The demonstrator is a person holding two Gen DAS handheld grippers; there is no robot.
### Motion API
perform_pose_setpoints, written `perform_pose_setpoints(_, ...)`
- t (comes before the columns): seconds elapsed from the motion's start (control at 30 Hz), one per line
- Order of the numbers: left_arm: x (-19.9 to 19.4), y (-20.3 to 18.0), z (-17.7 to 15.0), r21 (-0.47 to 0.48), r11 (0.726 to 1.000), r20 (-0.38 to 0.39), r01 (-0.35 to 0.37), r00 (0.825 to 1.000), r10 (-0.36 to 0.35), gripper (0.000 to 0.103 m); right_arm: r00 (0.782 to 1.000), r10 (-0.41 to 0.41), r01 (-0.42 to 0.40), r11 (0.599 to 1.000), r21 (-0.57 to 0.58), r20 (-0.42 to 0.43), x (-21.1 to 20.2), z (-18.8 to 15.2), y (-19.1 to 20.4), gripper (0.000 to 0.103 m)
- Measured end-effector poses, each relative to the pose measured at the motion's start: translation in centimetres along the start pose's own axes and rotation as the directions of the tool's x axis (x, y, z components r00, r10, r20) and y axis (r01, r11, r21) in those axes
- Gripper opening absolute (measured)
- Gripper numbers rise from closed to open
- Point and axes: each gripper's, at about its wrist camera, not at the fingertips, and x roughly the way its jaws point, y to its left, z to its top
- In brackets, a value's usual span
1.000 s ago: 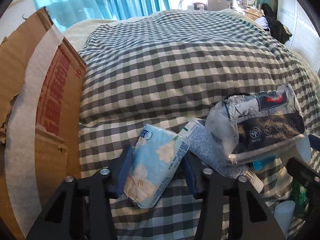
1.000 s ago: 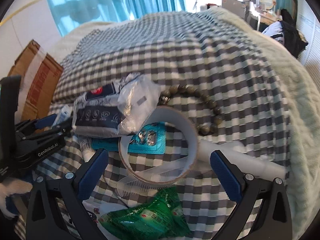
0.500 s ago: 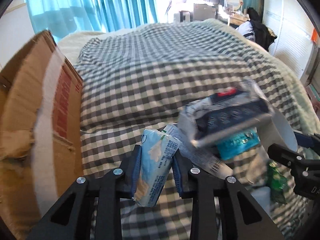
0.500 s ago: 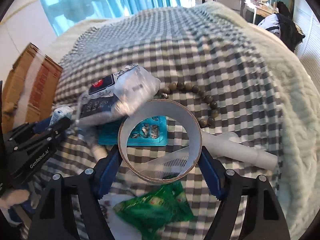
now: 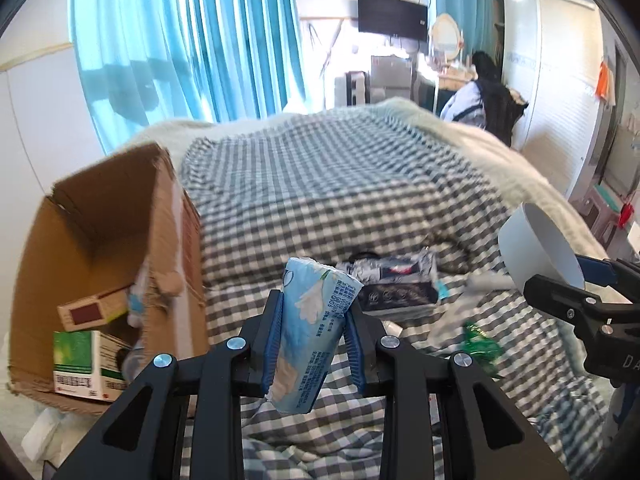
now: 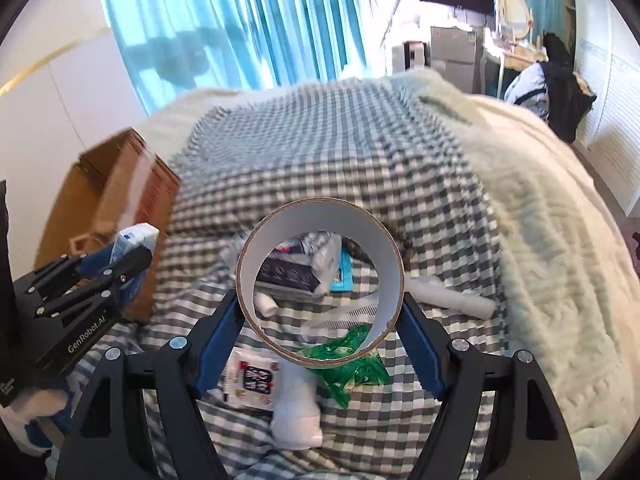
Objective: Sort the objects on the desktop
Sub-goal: 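Lift and carry the tissue pack and tape roll over the cardboard box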
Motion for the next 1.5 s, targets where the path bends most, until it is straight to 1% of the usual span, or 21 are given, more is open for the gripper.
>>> perform_pose_setpoints(0.13,-3.0,0.5,0.3,-0.001,1.000,0.052,-0.002,0.999,0.002,0.029,0.998,-0.003,0.004,1.000,-0.011,0.063,-3.2,0.4,1.3,0.076)
perform_pose_setpoints(0.27,-5.9,1.9,0.7,-0.016,1.000,0.111,-0.009,0.994,0.011,0.029,0.992,0.008,-0.007,1.000,-0.012,0.129,-6.0,1.2,3.0,0.076)
perform_pose_setpoints(0.47,-9.4,5.1,1.4,-0.056,0.998,0.185,-0.008,0.983,0.018,0.029,0.969,0.044,-0.026,0.997,-0.074,0.243,-10.1,2.6,7.1,0.076)
perform_pose_setpoints(0.63,-12.0,8.2,2.1,-0.097,0.995,0.232,-0.012,0.972,0.034,0.029,0.952,0.092,-0.054,0.989,-0.134,0.291,-11.9,3.3,10.7,0.076)
perform_pose_setpoints(0.7,-12.7,9.0,2.4,-0.094,0.995,0.243,-0.019,0.969,0.041,0.029,0.942,0.132,-0.091,0.985,-0.145,0.308,-12.5,3.5,12.1,0.076)
perform_pose_setpoints(0.77,-13.2,10.0,2.6,-0.085,0.996,0.253,-0.031,0.966,0.051,0.029,0.939,0.153,-0.110,0.983,-0.150,0.309,-12.6,3.6,13.4,0.076)
perform_pose_setpoints(0.93,-14.2,12.8,2.9,-0.089,0.995,0.269,-0.055,0.960,0.077,0.029,0.934,0.174,-0.119,0.975,-0.187,0.311,-12.5,4.1,16.7,0.076)
perform_pose_setpoints(1.1,-13.8,15.5,2.9,-0.107,0.991,0.265,-0.078,0.959,0.104,0.029,0.932,0.206,-0.141,0.964,-0.227,0.297,-11.5,4.4,19.8,0.076)
perform_pose_setpoints(1.23,-12.7,17.4,2.6,-0.127,0.988,0.248,-0.092,0.961,0.121,0.029,0.932,0.217,-0.141,0.954,-0.264,0.289,-10.2,4.9,21.9,0.076)
perform_pose_setpoints(1.3,-12.1,18.4,2.5,-0.138,0.986,0.240,-0.098,0.962,0.129,0.029,0.930,0.233,-0.157,0.951,-0.265,0.284,-9.4,5.2,22.6,0.076)
perform_pose_setpoints(1.5,-9.2,21.1,2.1,-0.177,0.980,0.197,-0.091,0.972,0.126,0.029,0.932,0.265,-0.184,0.933,-0.309,0.246,-6.6,6.1,25.6,0.076)
